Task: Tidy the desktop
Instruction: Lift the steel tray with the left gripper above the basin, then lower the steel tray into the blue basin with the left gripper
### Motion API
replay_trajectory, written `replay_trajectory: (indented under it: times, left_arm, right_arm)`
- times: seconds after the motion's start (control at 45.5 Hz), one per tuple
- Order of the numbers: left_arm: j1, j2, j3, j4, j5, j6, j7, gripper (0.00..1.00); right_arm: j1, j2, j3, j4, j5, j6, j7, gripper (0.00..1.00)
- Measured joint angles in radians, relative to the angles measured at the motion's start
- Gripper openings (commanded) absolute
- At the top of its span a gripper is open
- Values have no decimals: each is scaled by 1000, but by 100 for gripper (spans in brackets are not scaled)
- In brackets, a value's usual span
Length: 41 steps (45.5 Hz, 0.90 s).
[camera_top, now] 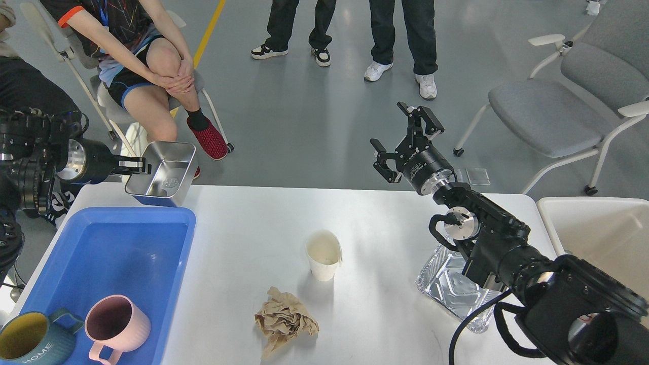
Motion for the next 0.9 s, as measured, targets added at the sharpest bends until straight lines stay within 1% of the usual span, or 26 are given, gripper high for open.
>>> replay_trajectory:
  times: [0.176, 0.439, 0.615, 0.9]
  left_arm:
    - [68, 3, 0, 44, -59, 38, 17, 3]
    - [164, 25, -4, 54, -127, 110, 39, 4]
    - [238, 32, -7, 82, -208, 151, 63, 5]
    - [332, 27, -9, 86, -308, 229, 98, 6]
  right_arm:
    - [-2, 0, -3, -3, 0, 0, 0, 100]
    - [-12, 0, -11, -3, 0, 0, 1, 100]
    - [-16, -1, -12, -2, 0, 2, 1, 100]
    - [-26, -15, -13, -3, 0, 2, 1, 100]
